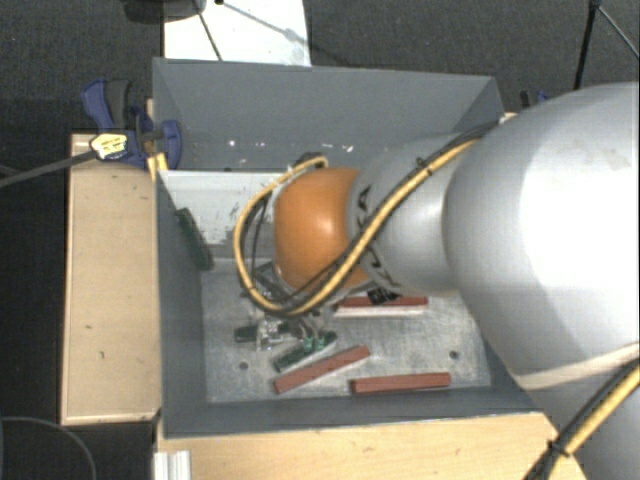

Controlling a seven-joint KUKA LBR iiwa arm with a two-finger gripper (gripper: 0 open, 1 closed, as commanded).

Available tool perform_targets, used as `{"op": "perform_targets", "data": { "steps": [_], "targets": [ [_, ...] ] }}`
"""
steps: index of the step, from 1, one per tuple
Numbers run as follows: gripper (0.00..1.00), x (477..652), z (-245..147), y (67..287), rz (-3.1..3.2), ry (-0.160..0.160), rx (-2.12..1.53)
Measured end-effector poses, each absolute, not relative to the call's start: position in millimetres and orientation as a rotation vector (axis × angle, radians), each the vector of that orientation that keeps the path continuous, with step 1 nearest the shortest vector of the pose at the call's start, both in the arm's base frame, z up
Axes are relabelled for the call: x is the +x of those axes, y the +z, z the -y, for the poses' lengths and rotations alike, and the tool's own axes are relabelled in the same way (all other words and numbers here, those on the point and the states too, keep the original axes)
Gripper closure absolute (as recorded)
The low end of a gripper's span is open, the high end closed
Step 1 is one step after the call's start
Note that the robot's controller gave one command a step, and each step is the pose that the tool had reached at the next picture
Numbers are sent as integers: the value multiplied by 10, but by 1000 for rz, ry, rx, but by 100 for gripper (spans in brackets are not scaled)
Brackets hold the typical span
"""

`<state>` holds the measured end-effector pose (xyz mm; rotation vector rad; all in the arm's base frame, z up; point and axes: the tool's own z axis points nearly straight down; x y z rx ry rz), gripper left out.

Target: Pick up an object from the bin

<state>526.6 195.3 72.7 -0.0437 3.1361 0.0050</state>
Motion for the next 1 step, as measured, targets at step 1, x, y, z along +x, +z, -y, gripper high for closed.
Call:
{"op": "perform_targets", "data": {
  "steps": [1],
  "targets": [
    [100, 5340, -1988, 2048, -3139, 2, -25]
  ]
}}
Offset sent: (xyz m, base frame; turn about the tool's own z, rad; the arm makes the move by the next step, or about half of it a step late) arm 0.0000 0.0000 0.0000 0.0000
